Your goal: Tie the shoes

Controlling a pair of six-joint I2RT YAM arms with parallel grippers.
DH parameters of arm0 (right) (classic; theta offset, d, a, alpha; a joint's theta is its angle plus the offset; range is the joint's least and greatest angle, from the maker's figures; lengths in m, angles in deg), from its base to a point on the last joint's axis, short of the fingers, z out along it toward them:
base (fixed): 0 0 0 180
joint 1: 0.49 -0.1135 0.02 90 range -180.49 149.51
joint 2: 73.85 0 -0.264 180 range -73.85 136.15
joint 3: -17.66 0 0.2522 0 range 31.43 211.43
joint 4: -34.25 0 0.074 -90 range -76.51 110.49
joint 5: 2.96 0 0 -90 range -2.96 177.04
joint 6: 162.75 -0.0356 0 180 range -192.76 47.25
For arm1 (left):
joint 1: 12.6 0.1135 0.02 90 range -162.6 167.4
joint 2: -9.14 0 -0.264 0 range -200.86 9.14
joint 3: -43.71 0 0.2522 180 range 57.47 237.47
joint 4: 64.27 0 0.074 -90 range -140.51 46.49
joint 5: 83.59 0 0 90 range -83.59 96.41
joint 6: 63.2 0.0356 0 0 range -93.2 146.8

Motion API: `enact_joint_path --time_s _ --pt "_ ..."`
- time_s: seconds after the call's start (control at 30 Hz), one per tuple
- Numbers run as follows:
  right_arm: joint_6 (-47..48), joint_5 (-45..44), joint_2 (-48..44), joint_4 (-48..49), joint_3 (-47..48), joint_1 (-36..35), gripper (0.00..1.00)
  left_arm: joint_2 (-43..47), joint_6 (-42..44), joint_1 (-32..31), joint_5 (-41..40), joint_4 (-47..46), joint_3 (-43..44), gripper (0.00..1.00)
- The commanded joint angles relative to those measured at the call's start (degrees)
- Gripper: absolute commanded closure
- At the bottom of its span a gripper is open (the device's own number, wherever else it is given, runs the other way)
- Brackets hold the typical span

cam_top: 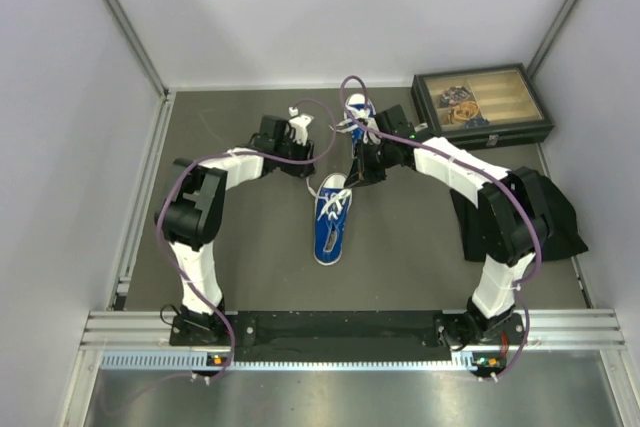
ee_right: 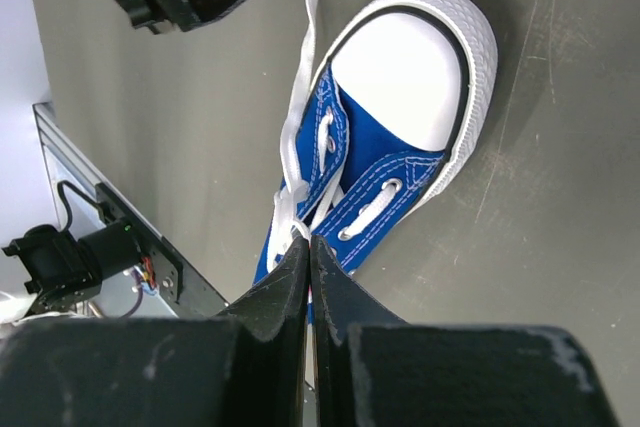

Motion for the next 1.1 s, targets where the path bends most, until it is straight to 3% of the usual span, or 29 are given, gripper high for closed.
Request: enact_joint_path --time_s 0.0,0.33,0.77,0.87,1.03,1.07 --pt "1.4 -0.9 -2.3 0.0 2.4 -0.5 1.0 -1.8 0.5 -2.9 -10.7 5.1 4.6 0.56" --pt "1.5 -1.0 -2.9 0.7 1.7 -0.5 1.0 -6.6 -0.8 -3.6 -18.4 13.3 9.3 0.66" --pt "1.2 -0.6 -2.8 1.9 0.3 -0.5 1.0 -5.3 1.2 -4.4 -19.6 15.1 7.4 0.57" --pt "1.3 -0.7 -2.8 1.9 0.2 -0.5 1.0 -6.9 0.8 -4.4 -18.0 16.2 9.0 0.64" --pt "2.0 -2.6 -2.7 1.3 0.5 -0.5 1.0 -9.7 1.2 -4.2 -13.1 20.1 12.5 1.0" --pt "2.2 -3.1 -2.9 1.1 0.6 -0.6 1.0 -9.5 1.3 -4.0 -13.0 20.3 12.5 1.0"
